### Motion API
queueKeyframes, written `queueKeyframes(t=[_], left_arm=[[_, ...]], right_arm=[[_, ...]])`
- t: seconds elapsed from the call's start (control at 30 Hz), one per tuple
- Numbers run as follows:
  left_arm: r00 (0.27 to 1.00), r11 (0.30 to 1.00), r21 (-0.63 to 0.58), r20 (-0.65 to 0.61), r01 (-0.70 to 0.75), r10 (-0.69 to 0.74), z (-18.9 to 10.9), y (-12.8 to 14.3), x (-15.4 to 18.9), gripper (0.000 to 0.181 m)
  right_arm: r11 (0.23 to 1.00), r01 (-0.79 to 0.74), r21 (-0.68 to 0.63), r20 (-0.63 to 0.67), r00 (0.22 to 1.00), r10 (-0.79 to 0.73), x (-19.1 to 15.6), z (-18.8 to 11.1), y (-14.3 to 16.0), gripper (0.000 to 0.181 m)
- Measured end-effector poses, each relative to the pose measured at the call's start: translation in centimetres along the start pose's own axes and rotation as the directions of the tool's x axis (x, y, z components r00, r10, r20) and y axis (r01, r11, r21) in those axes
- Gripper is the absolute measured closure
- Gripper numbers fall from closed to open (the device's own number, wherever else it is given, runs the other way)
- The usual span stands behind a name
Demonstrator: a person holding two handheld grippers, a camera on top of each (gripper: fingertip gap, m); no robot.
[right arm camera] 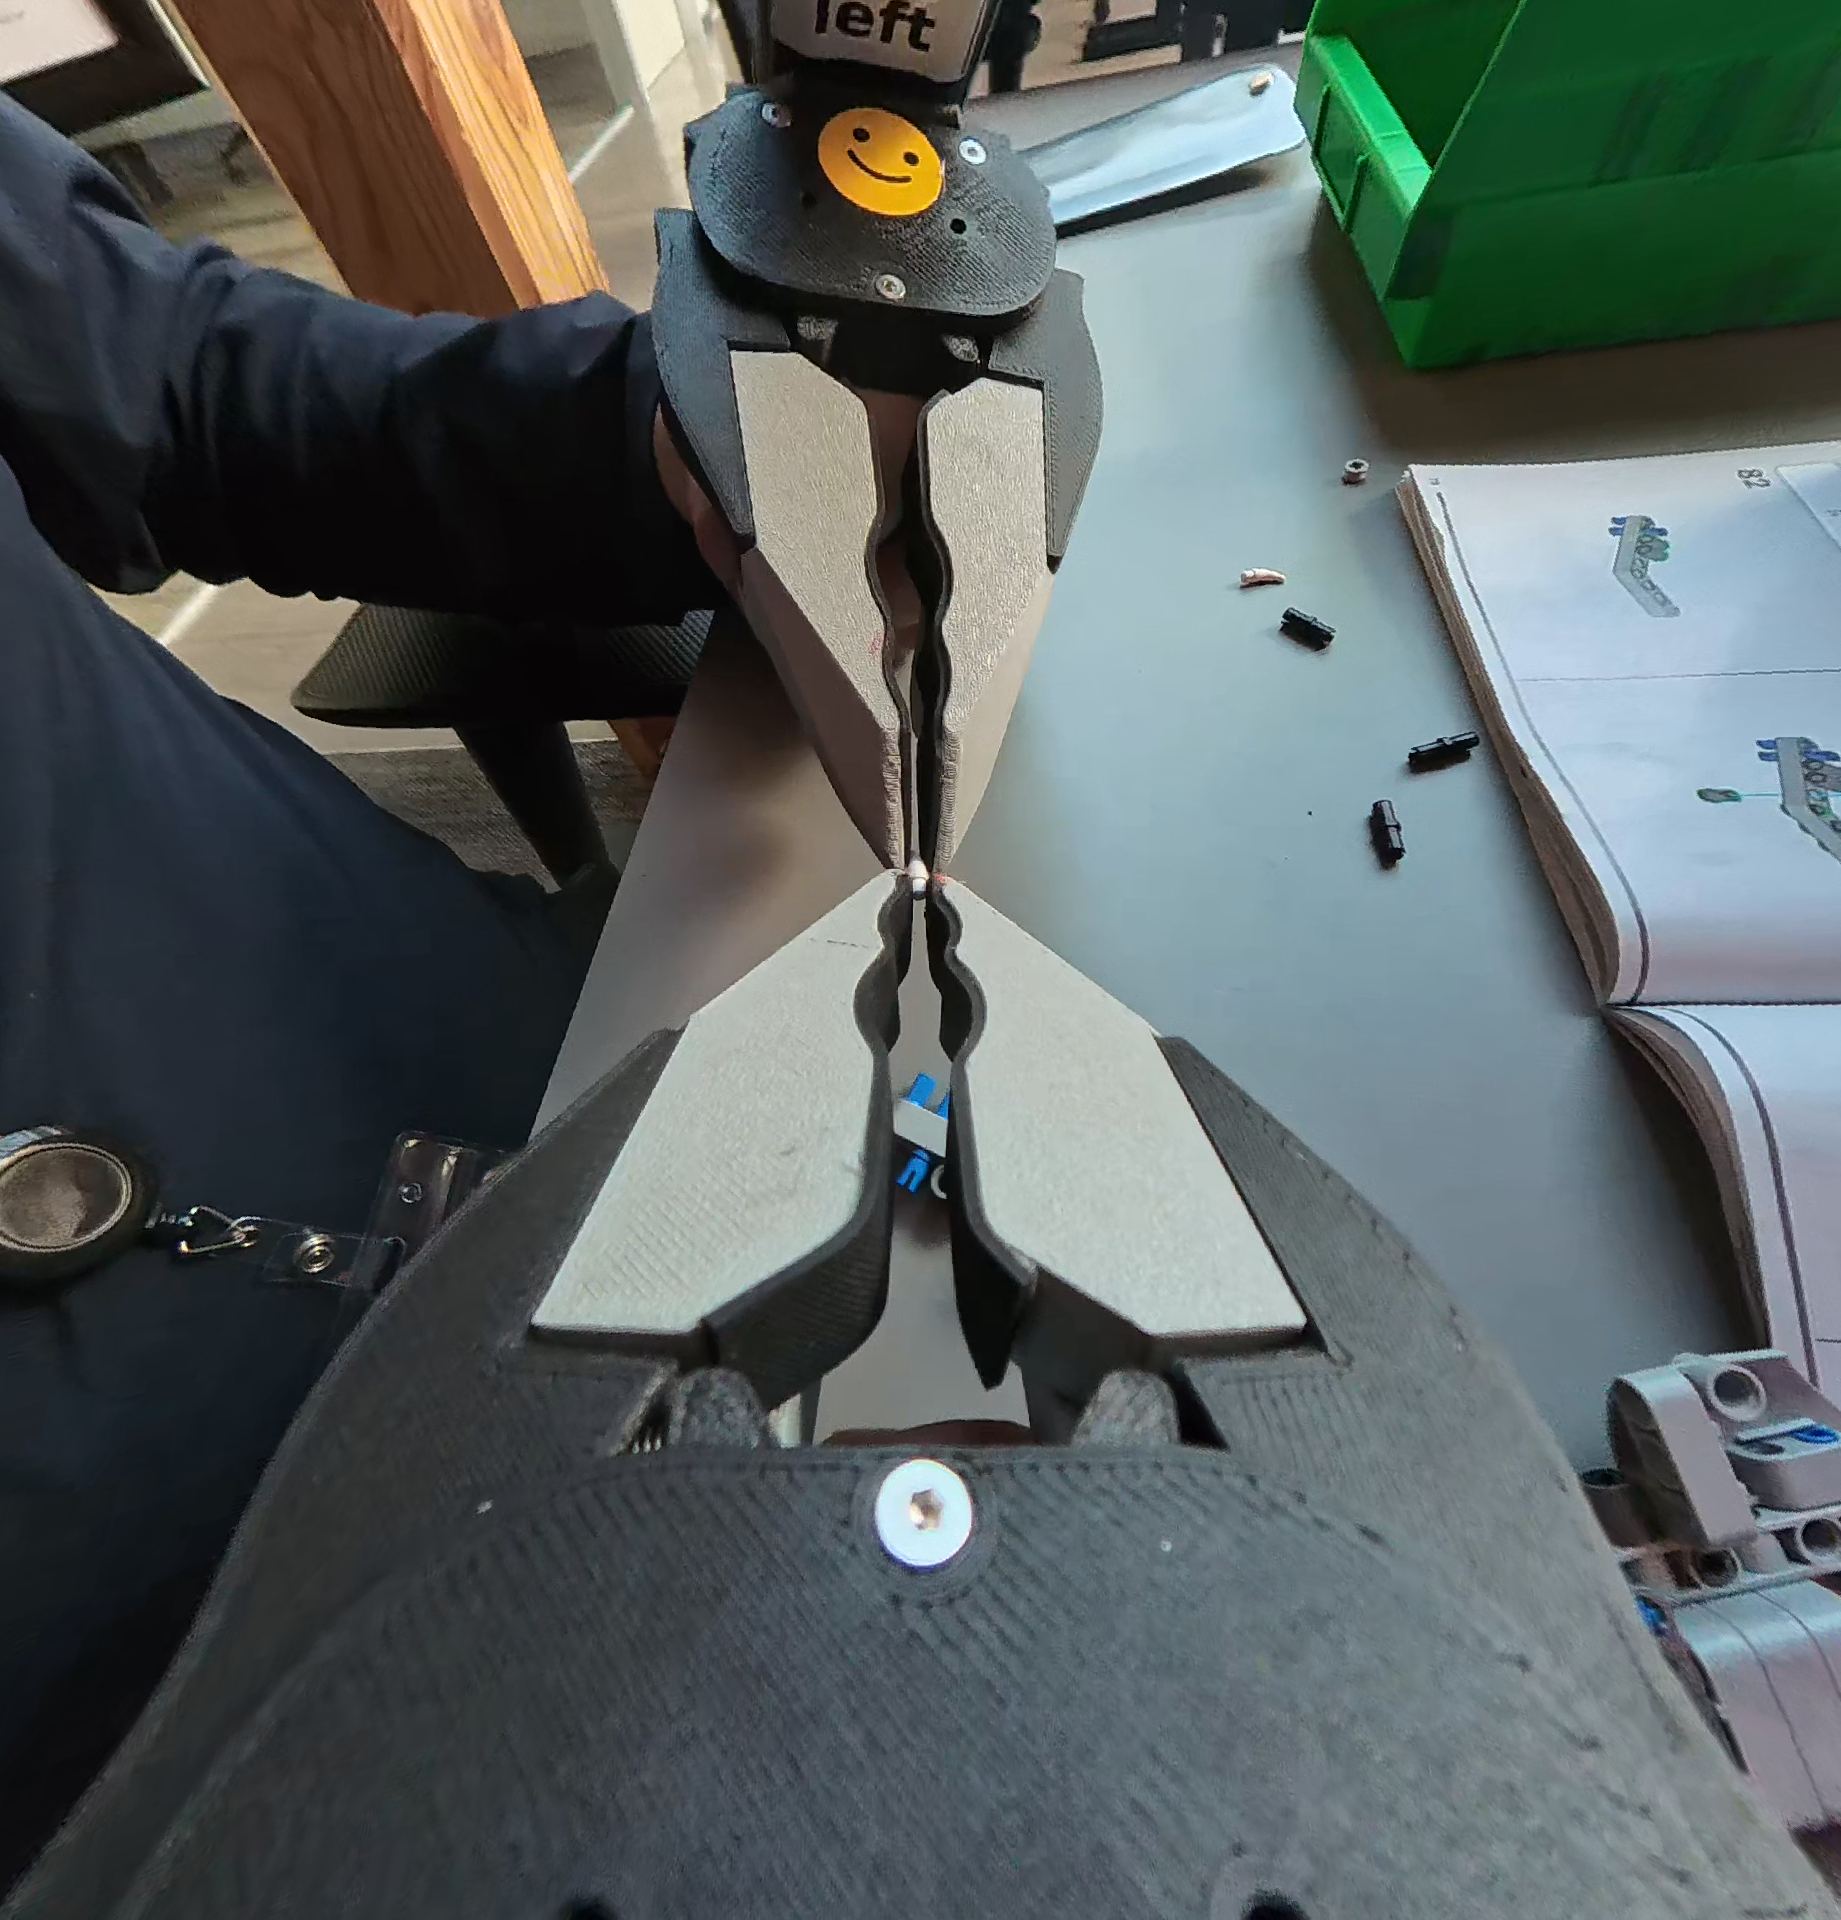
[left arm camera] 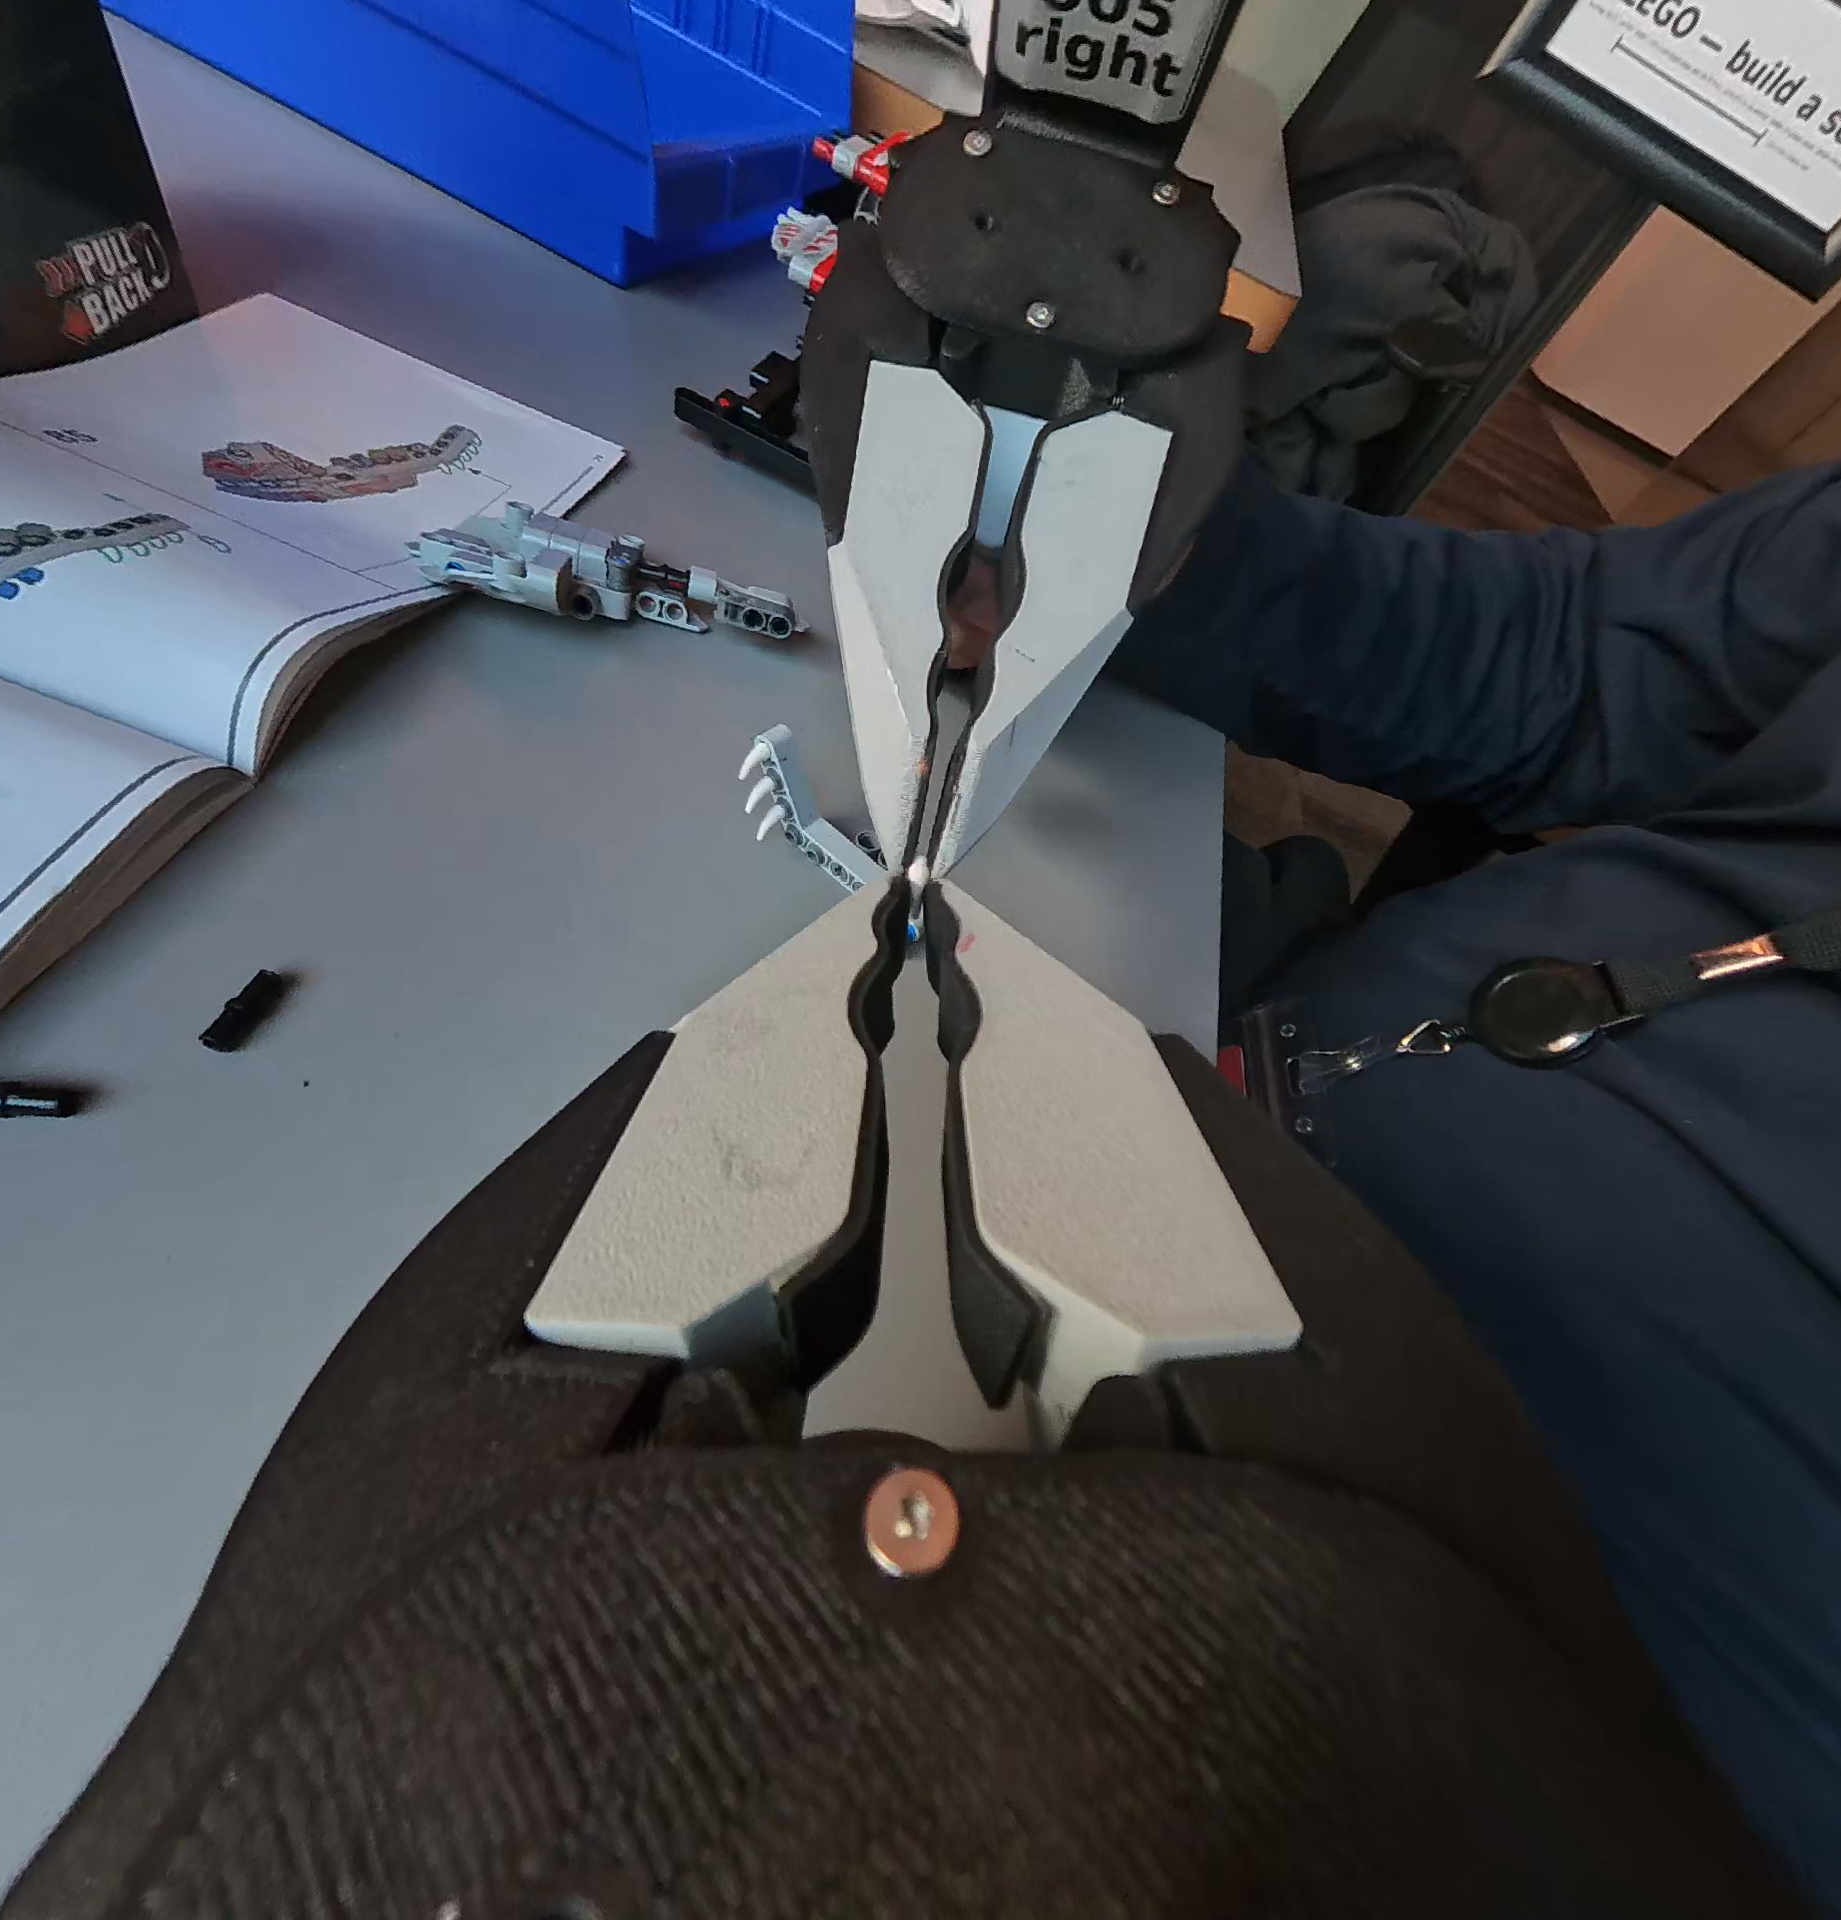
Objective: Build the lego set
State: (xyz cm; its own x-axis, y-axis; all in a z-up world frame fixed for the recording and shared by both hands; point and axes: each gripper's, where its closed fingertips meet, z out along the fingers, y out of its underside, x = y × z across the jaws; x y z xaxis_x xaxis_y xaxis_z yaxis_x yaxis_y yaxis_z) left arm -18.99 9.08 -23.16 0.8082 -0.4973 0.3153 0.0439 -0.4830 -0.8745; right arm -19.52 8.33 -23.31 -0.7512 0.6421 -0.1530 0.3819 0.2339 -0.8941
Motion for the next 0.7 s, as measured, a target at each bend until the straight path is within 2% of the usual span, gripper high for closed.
queueKeyframes(t=[0.37,0.53,0.7], left_arm=[[1.0,1.0,0.02,-0.026,0.013,-0.013,0.3,-0.4,0.5,0.181],[0.996,0.992,0.101,-0.042,0.081,-0.077,-0.6,-1.4,-0.2,0.178],[0.999,0.999,0.03,-0.015,0.033,-0.032,0.3,-0.5,0.1,0.173]], right_arm=[[0.998,-0.067,-0.007,0.016,0.998,0.068,-0.1,0.2,0.5,0.181],[0.993,-0.113,0.026,0.024,0.993,0.113,0.3,-0.5,0.3,0.181],[0.99,-0.137,0.039,0.024,0.99,0.136,0.4,-0.5,0.1,0.181]])
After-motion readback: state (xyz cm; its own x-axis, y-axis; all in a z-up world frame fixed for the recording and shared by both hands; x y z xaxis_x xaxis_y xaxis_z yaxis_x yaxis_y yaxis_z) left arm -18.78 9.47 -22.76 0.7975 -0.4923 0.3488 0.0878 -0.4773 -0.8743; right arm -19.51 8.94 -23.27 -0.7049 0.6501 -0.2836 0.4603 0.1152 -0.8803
